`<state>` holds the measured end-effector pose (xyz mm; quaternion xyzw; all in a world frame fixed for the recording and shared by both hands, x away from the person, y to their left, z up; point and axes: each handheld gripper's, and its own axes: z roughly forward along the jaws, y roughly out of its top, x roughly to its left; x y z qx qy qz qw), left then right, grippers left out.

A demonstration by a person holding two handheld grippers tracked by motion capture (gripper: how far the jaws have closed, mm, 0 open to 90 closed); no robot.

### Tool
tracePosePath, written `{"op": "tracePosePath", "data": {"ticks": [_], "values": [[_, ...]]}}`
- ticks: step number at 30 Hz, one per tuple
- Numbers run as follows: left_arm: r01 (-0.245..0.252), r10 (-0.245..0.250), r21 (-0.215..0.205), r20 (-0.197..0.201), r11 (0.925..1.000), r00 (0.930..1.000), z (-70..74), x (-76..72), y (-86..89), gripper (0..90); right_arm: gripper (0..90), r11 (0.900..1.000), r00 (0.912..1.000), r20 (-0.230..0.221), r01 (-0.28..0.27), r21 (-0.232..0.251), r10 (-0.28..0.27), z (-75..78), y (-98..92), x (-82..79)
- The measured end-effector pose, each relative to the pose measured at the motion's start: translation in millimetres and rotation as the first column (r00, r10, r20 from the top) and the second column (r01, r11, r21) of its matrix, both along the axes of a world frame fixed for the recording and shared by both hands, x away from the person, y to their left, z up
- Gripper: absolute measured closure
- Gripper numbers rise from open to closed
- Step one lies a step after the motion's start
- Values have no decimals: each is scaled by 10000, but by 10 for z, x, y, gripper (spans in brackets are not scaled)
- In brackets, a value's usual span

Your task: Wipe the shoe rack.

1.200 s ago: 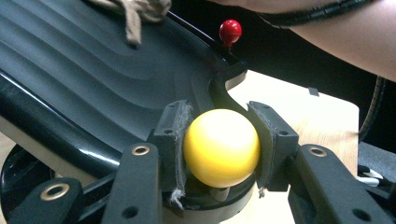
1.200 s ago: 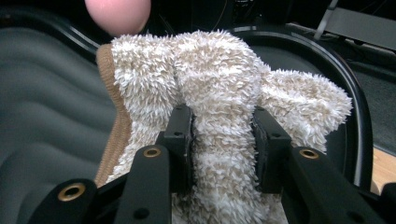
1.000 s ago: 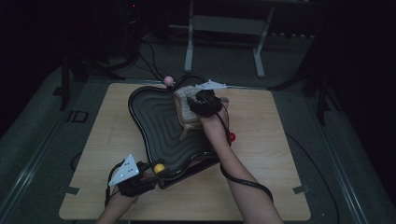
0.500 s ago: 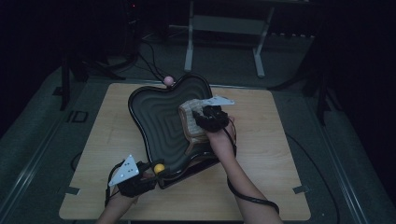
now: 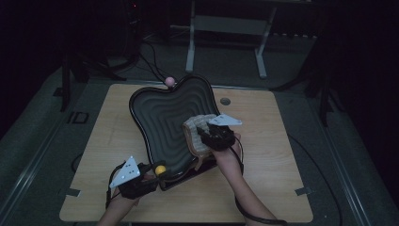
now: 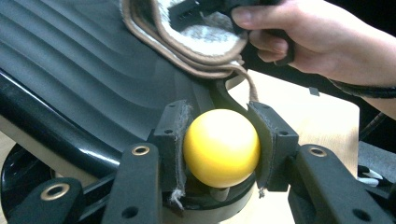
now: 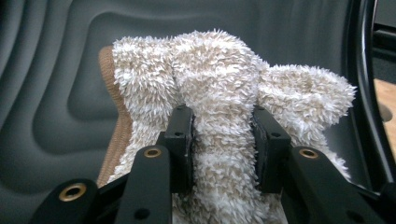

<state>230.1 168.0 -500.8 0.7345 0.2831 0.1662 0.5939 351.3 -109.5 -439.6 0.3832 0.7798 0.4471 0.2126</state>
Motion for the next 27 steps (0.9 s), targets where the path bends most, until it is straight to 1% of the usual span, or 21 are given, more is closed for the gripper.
{"op": "tracePosePath", "data": {"ticks": [3, 6, 10, 11, 16, 20, 23, 25, 27], "values": [[-19, 19, -30, 10, 10000, 10000, -3, -3, -1, 591, 646, 9999, 9999, -32, -111, 13, 111, -39, -38, -64], [-24, 24, -12, 6, 10000, 10000, -2, -5, -3, 591, 646, 9999, 9999, 28, -151, -25, 151, -75, -65, -123], [-36, 36, -17, 9, 10000, 10000, -3, -6, -3, 592, 646, 9998, 9999, 92, -101, 199, 100, -127, -113, -182], [-39, 39, -24, 15, 10000, 10000, -4, -7, -3, 591, 645, 9998, 9998, 199, -99, 174, 95, -139, -117, -195], [-28, 28, -33, 12, 10000, 10000, -4, -5, -1, 592, 645, 9996, 9997, 196, -159, 252, 154, -147, -134, -201], [-4, 4, -32, 17, 10000, 10000, -4, 0, 2, 591, 643, 9995, 9996, 147, -263, 165, 261, -129, -129, -186], [26, -26, -34, 25, 10000, 10000, -5, 2, 5, 591, 640, 9985, 9987, -18, -505, 213, 505, -92, -129, -153], [26, -26, -35, 25, 10000, 10000, -5, 3, 5, 591, 643, 9972, 9975, -156, -677, 327, 682, -32, -123, -118], [-11, 11, -38, 40, 10000, 10000, -5, -1, 1, 591, 646, 9964, 9974, 2, -717, 449, 718, 58, -97, -80]]}}
